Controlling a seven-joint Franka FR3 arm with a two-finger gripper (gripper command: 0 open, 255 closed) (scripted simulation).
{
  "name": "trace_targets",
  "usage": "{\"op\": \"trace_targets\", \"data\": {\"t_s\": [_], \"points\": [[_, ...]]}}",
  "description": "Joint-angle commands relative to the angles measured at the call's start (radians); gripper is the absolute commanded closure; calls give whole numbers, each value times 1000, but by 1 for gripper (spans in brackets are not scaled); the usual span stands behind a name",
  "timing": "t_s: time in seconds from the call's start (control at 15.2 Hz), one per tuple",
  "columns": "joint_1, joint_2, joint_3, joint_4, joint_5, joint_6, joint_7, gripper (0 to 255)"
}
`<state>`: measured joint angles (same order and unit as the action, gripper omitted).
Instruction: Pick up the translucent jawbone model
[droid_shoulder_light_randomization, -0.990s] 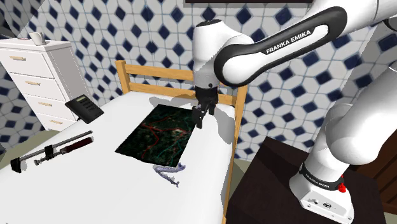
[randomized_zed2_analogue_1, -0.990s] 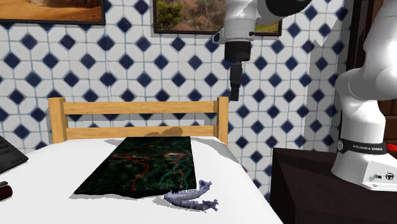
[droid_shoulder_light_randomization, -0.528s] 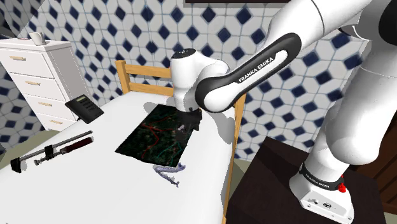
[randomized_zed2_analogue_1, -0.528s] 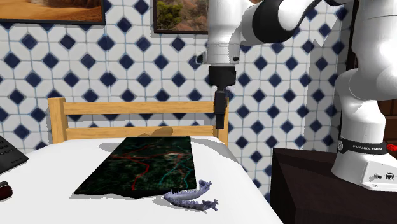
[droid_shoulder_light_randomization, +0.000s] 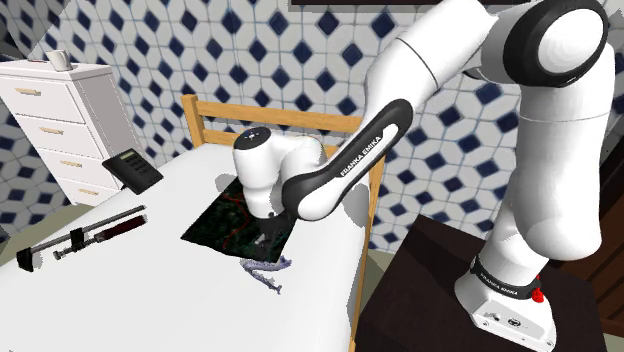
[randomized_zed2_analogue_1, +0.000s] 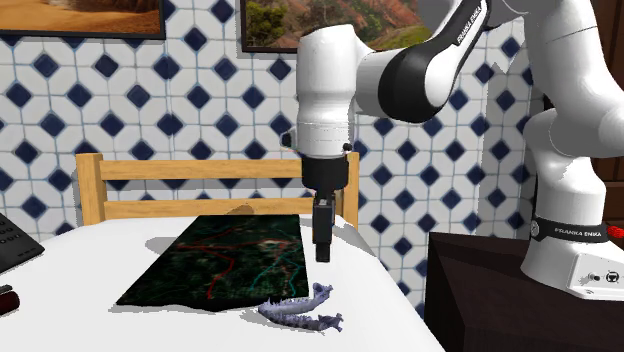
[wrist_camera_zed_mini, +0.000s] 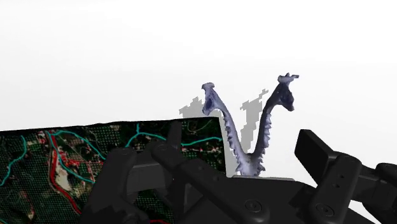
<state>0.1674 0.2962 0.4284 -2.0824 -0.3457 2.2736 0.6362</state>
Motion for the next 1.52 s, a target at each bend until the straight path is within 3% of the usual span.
{"op": "trace_targets", "data": {"t_s": [0.0, 0.33, 0.92, 0.99, 1.45], "points": [[32, 87, -12, 66, -52, -1, 35, 0], [111, 265, -48, 210, -136, -4, 85, 0], [132, 341, -78, 219, -178, 57, 119, 0], [131, 338, -77, 217, -176, 55, 119, 255], [131, 337, -77, 217, -176, 55, 119, 255]]}}
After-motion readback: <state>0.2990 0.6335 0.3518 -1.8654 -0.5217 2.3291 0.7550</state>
